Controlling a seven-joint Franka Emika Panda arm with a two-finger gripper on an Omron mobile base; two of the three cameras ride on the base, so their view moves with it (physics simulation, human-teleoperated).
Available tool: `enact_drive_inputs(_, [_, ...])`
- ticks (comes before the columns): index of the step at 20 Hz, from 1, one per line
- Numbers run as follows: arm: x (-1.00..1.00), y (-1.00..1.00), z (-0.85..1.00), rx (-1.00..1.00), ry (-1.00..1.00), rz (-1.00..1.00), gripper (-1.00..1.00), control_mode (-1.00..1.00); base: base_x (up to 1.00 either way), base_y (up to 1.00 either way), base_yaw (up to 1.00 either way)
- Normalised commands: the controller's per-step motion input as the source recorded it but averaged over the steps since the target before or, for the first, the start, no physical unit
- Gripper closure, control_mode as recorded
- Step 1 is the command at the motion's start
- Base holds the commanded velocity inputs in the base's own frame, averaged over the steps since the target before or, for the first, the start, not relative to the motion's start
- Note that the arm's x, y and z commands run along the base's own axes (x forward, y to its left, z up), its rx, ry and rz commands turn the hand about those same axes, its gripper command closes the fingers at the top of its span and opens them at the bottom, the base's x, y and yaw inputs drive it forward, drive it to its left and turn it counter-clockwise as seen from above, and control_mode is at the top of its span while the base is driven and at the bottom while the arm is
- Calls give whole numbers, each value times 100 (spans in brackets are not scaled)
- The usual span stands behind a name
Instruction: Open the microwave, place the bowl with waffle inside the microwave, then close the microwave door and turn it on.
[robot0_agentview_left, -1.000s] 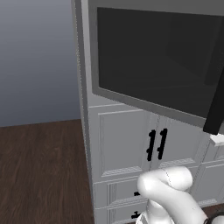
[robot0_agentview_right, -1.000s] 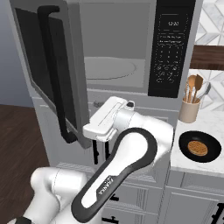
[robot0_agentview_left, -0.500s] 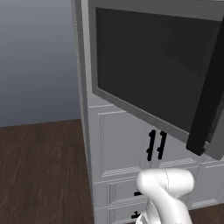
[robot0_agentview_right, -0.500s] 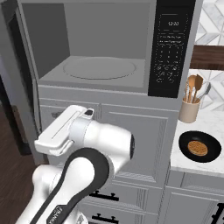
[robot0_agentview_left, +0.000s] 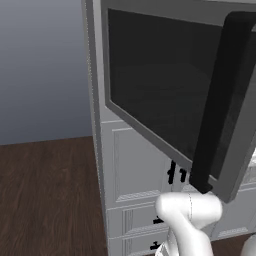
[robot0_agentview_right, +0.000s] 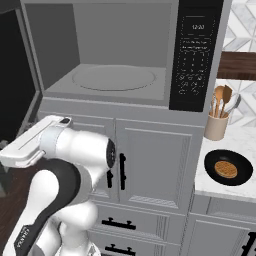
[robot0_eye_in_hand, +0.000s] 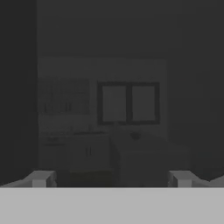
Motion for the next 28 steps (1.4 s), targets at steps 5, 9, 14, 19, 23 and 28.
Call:
enact_drive_inputs(5, [0, 83, 0, -1, 6, 2, -100, -100, 0, 0, 0])
enact_drive_inputs(9, [0, 81, 0, 0, 5, 3, -100, -100, 0, 0, 0])
enact_drive_inputs(14, [0, 54, 0, 0, 2, 0, -100, -100, 0, 0, 0])
enact_drive_inputs(19, [0, 40, 0, 0, 0, 0, -100, -100, 0, 0, 0])
enact_drive_inputs(23, [0, 49, -5, -2, 0, 0, -100, -100, 0, 0, 0])
enact_drive_inputs(28, [21, 46, 0, 0, 0, 0, -100, -100, 0, 0, 0])
